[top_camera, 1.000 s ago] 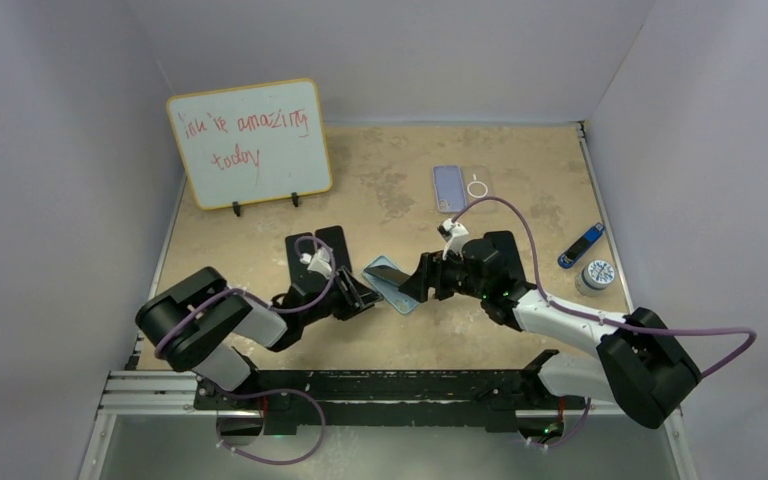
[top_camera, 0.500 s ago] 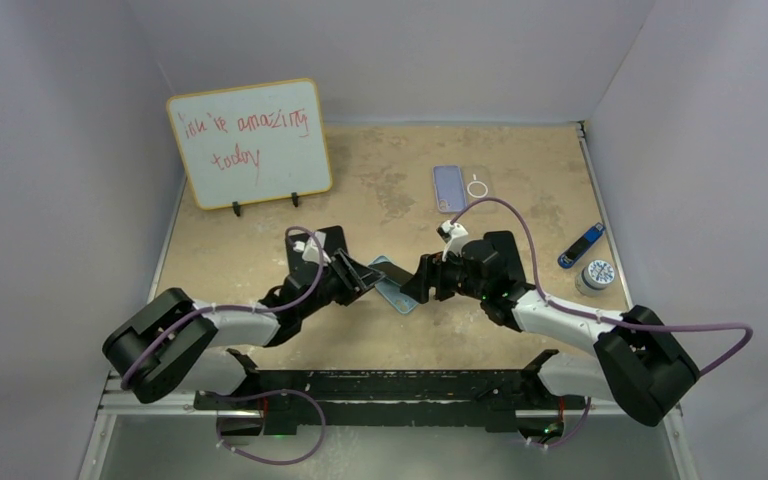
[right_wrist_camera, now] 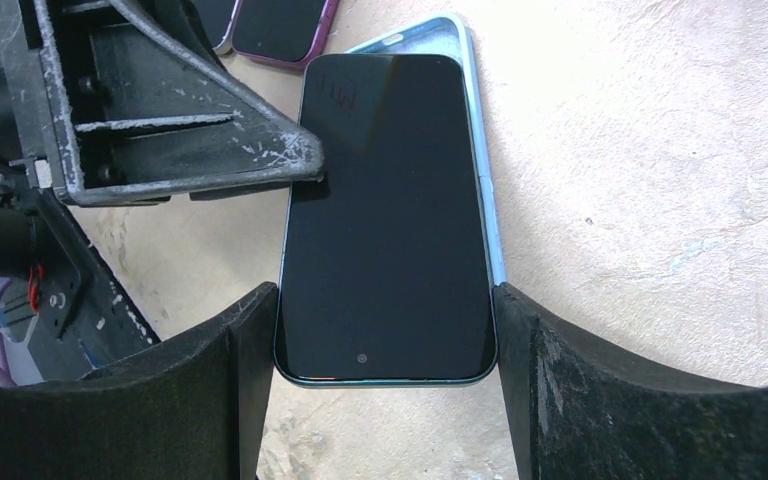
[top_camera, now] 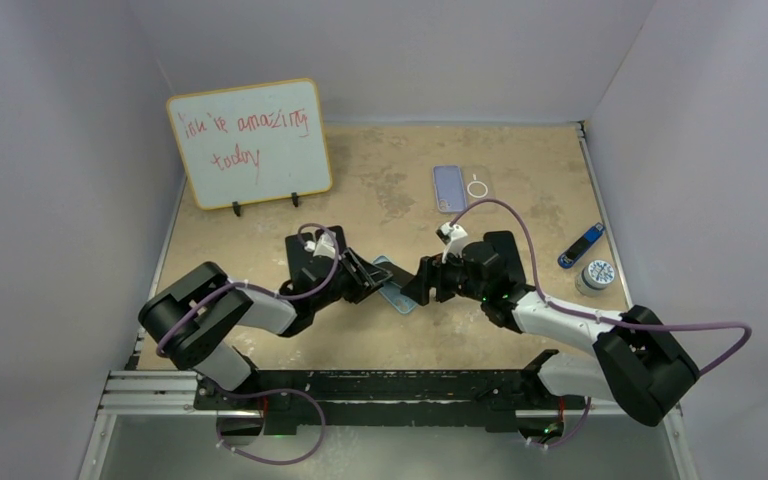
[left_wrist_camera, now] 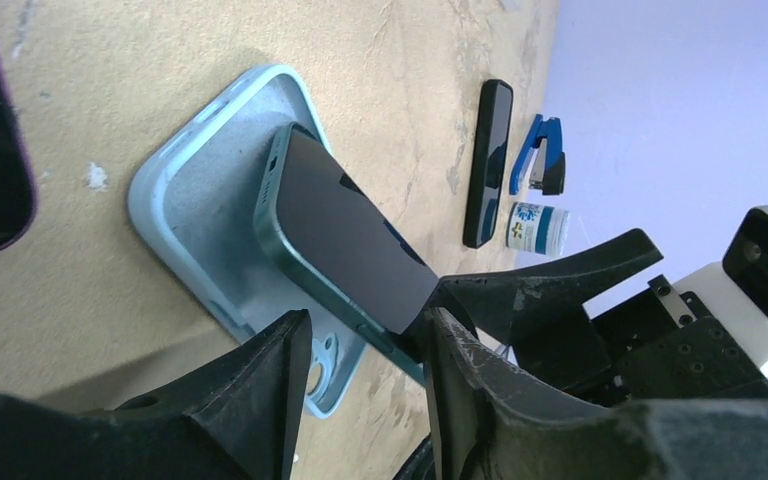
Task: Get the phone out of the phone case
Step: Remove the phone case from the phone, then adjust the phone case at the center of the board.
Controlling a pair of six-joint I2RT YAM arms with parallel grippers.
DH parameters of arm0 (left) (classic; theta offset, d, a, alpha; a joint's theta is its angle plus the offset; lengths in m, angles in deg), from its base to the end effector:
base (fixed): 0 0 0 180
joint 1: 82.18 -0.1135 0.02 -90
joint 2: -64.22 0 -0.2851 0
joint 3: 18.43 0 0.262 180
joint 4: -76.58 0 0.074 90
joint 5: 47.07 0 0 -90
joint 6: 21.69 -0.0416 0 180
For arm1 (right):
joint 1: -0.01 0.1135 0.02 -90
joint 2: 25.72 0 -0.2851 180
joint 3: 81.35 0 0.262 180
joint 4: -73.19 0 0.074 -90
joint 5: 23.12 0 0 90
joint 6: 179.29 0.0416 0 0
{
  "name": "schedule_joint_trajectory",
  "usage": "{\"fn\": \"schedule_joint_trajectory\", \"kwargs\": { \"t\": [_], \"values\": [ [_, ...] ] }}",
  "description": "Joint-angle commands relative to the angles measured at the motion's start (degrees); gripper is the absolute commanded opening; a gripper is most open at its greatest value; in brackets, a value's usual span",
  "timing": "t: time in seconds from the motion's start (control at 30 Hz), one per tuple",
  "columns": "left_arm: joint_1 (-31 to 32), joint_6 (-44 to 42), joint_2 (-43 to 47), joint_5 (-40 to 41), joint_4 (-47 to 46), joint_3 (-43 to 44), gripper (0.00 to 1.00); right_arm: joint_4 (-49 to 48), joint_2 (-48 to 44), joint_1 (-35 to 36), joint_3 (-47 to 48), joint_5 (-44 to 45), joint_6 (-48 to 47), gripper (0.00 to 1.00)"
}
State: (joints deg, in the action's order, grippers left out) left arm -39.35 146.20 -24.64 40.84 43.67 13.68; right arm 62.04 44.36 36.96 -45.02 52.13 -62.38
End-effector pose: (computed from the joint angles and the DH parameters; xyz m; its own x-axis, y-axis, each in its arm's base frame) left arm 0.1924 -0.1804 0.1327 -0.7504 -0.6368 -0.1775 -0.1422 0.4177 -0.8974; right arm 0.1904 0.1564 0.1921 -0.6220 0.0798 -0.7790 -0.5469 0.6677 0.5051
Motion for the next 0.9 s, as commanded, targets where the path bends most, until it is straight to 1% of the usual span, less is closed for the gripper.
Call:
{"fn": "schedule_joint_trajectory", "kwargs": {
  "t": [0.0, 0.07, 0.13, 0.3, 0.33, 0.37, 0.43, 0.47, 0.5, 0.6, 0.73, 0.87],
  "values": [
    [0.24, 1.83, -2.35, -1.10, -5.98, 3.27, 0.44, -2.68, -0.77, 1.23, -0.50, -1.38, -2.29, 0.00],
    [0.25, 2.12, -3.33, -1.16, -7.50, 3.59, 0.38, -2.60, -0.95, 1.82, -0.43, -1.40, -3.17, 0.00],
    [0.26, 2.39, -4.04, -1.16, -8.61, 3.79, 0.30, -2.35, -1.01, 2.50, -0.33, -1.59, -3.82, 0.00],
    [0.31, 2.18, -3.73, -0.93, -9.40, 3.29, 0.04, -1.36, -1.53, 2.87, -0.26, -0.90, -4.18, 0.00],
    [0.17, 1.97, -3.34, -0.63, -9.40, 3.06, 0.00, -1.11, -1.88, 2.92, -0.25, -0.57, -4.31, 0.02],
    [0.10, 1.49, -2.95, -0.39, -9.40, 2.72, 0.00, -0.82, -2.16, 2.87, -0.12, -0.17, -4.33, 0.04],
    [-0.26, 0.52, -1.81, 0.26, -9.20, 2.08, 0.00, -0.01, -2.71, 2.89, 0.29, 0.58, -4.57, 0.14],
    [-0.58, -0.04, -1.11, 0.38, -8.77, 1.86, 0.00, 0.40, -2.99, 2.87, 0.63, 0.85, -4.78, 0.21],
    [-1.08, -0.79, -0.34, 0.46, -7.86, 1.73, 0.00, 0.99, -3.33, 2.87, 0.97, 1.12, -5.11, 0.33],
    [-3.08, -3.11, 2.61, 0.56, -4.79, 1.07, 0.00, 3.47, -4.06, 2.87, 2.15, 1.80, -6.47, 0.57],
    [-6.74, -6.78, 7.73, 0.61, 0.44, 0.23, 0.00, 6.99, -4.06, 2.91, 4.19, 4.24, -8.68, 0.79],
    [-11.01, -10.35, 13.05, 0.46, 5.52, -0.94, 0.00, 10.84, -2.02, 2.80, 8.04, 8.91, -11.34, 0.96]
  ]
}}
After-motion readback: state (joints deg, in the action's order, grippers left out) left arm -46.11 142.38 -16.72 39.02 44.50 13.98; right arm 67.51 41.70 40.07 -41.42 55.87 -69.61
